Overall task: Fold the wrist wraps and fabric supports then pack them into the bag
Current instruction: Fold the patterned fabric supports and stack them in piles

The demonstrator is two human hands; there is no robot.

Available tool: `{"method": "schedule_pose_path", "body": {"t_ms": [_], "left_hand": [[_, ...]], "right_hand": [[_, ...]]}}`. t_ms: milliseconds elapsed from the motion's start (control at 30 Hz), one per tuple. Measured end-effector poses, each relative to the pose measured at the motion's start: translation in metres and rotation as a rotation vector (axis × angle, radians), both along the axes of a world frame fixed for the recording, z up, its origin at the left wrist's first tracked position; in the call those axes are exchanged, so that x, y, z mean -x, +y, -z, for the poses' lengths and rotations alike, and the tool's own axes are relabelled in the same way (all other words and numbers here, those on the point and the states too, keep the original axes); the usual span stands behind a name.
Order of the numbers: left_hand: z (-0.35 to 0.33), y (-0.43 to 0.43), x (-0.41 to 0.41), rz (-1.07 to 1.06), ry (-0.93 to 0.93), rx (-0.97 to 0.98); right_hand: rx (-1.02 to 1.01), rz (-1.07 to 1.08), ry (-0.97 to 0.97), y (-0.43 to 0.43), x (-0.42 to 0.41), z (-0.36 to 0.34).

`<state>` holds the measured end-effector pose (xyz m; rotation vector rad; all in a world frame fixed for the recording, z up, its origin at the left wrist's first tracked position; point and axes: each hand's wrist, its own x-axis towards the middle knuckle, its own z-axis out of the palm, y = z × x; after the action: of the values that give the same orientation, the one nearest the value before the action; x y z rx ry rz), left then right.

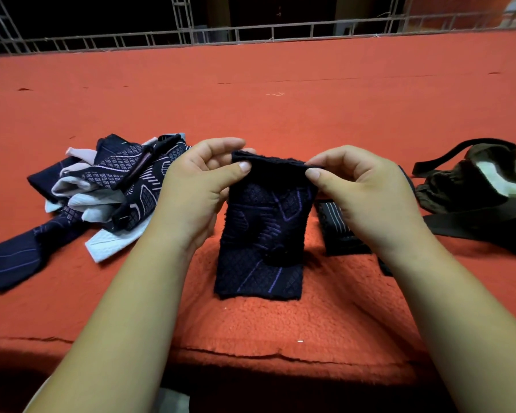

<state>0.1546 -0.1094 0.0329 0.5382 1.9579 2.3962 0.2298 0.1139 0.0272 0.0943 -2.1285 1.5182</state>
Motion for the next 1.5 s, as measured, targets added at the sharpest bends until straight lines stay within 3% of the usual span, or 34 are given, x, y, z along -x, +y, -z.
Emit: {"method": "schedule_pose_path", "body": {"t_ms": [200,467,667,800,900,1133,1333,1500], "left_hand": [[0.003,-0.008,0.007,-0.098,0.071,0.174],[0.004,-0.004,0.004,-0.058,-0.011,0.125],[0.011,-0.012,0.004,0.108,-0.051,0.422],[0.017,-0.009,0.005,0.098,-0.13,0.313],[0.018,-0.007,0.008,0.085,-0.161,0.26],[0.01,-0.011,0.007,0.084,-0.14,0.2],[0.009,-0.015,0.006,0.097,-0.105,0.185],[0.007,-0.018,0.008,0.123,-0.058,0.198]], "right_hand": [[0.049,0.026,0.066,-0.003,0.001,0.005],[0.089,-0.019,-0.204,-0.003,0.009,0.019],[0.168,-0.012,-0.176,-0.002,0.011,0.023],[0.085,-0.103,-0.33,0.0,0.011,0.028],[0.14,-0.143,-0.379,0.0,0.012,0.03],[0.245,-0.146,-0.248,0.0,0.01,0.02],[0.395,-0.299,-0.253,0.004,0.009,0.021],[0.5,-0.299,-0.238,0.0,0.01,0.02]]}}
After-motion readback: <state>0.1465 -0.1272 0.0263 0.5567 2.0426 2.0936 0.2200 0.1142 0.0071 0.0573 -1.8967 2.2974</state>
